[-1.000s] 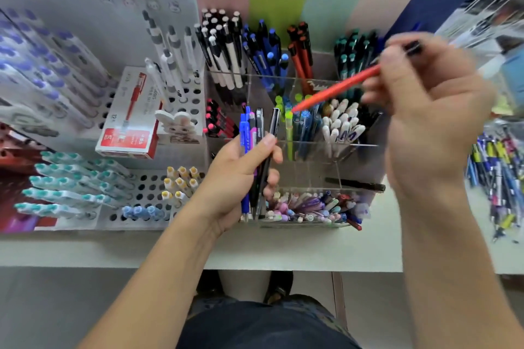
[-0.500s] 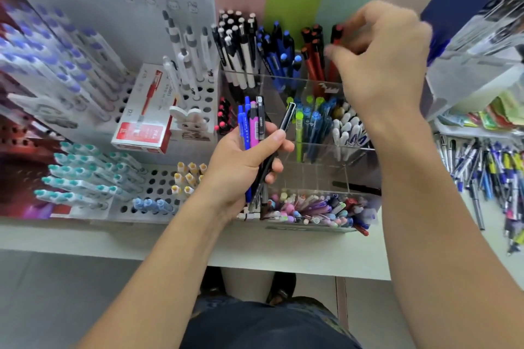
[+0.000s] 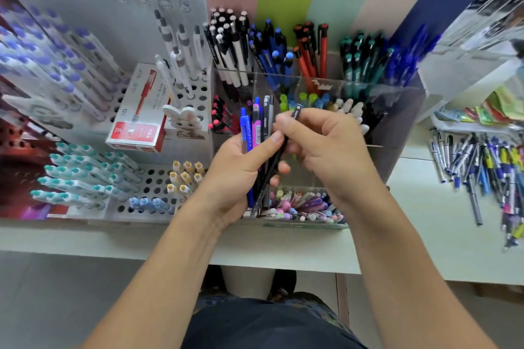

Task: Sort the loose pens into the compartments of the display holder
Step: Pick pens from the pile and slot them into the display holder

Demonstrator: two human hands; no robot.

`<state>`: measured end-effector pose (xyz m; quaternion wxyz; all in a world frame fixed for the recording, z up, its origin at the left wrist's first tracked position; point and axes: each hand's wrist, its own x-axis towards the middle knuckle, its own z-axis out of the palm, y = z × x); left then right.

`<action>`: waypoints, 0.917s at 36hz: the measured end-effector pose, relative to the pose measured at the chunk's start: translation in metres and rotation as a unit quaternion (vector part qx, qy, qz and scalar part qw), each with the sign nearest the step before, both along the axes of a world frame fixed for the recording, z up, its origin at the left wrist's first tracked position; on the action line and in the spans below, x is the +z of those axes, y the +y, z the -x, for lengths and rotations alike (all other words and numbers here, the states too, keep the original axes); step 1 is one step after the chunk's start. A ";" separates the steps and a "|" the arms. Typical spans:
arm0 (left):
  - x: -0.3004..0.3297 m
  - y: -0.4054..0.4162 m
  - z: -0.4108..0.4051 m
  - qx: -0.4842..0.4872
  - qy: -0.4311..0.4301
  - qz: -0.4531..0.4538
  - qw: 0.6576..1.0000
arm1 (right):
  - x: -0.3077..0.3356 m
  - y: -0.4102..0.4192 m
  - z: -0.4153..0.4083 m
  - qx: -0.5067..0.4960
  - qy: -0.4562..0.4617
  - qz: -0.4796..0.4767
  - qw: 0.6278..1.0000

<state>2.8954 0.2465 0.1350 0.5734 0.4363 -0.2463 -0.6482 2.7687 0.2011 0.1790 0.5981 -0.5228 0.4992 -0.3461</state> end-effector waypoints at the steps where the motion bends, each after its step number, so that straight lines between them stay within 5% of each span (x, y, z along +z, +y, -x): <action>1: 0.000 0.000 0.001 -0.008 -0.011 0.000 1.000 | 0.002 0.001 0.002 -0.012 -0.020 -0.019 1.000; 5: 0.003 0.000 0.003 -0.082 -0.119 0.009 0.989 | 0.001 -0.011 0.022 -0.009 0.019 0.027 0.999; 9: 0.009 -0.001 0.011 -0.161 -0.140 0.013 0.977 | -0.004 -0.016 0.037 0.020 0.082 0.050 0.995; 20: -0.005 -0.006 0.035 -0.108 -0.094 -0.037 0.989 | -0.006 -0.020 0.089 -0.110 -0.028 0.033 0.993; 24: -0.013 -0.006 0.037 -0.095 -0.142 -0.029 0.985 | 0.003 -0.023 0.128 -0.164 -0.001 0.126 0.978; 33: -0.015 -0.012 0.054 -0.091 -0.098 -0.041 0.990 | -0.017 -0.002 0.146 -0.263 0.109 0.295 0.912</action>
